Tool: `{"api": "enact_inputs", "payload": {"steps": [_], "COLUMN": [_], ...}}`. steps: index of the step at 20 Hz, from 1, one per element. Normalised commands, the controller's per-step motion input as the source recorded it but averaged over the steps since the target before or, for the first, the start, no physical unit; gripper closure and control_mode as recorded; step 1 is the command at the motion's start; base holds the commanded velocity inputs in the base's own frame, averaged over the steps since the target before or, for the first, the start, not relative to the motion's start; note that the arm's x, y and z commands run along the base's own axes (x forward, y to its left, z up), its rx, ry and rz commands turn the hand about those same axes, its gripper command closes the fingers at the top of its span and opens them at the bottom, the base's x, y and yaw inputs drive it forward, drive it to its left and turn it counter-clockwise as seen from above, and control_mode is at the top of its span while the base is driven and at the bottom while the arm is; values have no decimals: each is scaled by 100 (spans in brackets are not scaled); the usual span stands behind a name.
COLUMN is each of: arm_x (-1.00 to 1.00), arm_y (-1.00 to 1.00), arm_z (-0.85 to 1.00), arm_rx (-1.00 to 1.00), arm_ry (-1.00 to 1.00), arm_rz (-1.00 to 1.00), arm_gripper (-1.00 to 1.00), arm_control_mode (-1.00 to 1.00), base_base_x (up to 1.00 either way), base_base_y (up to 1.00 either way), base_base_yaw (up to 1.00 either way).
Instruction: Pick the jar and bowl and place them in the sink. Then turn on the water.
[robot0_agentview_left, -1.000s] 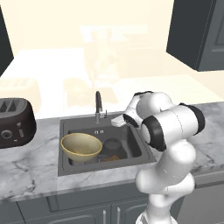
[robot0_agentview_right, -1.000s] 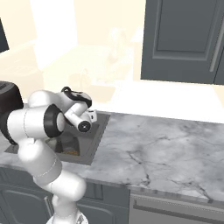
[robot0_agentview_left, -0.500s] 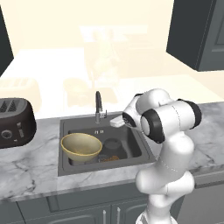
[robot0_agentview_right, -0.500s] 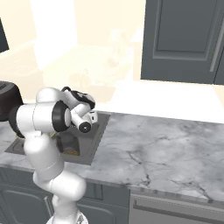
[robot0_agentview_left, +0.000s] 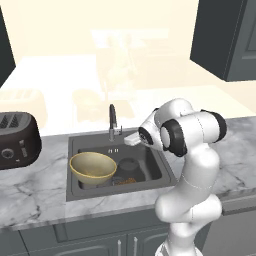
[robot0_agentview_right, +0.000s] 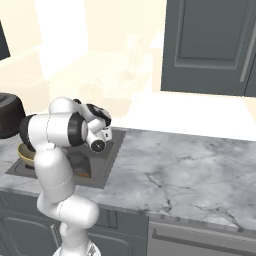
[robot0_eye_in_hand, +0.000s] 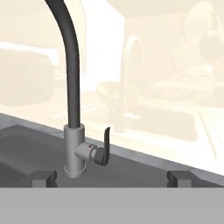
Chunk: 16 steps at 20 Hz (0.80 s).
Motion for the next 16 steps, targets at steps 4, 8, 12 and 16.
{"api": "enact_inputs", "payload": {"steps": [4, 8, 12, 16], "arm_x": [18, 19, 22, 13], "arm_y": [12, 10, 12, 15], "arm_z": [-7, -4, -8, -8], "arm_rx": [0, 0, 0, 0], "arm_ry": [0, 0, 0, 0], "arm_rz": [0, -1, -3, -3], "arm_gripper": [-100, -100, -100, -100], "arm_control_mode": [-100, -100, -100, -100], "base_base_x": [0, 0, 0, 0], "base_base_y": [0, 0, 0, 0], "base_base_yaw": [0, 0, 0, 0]}}
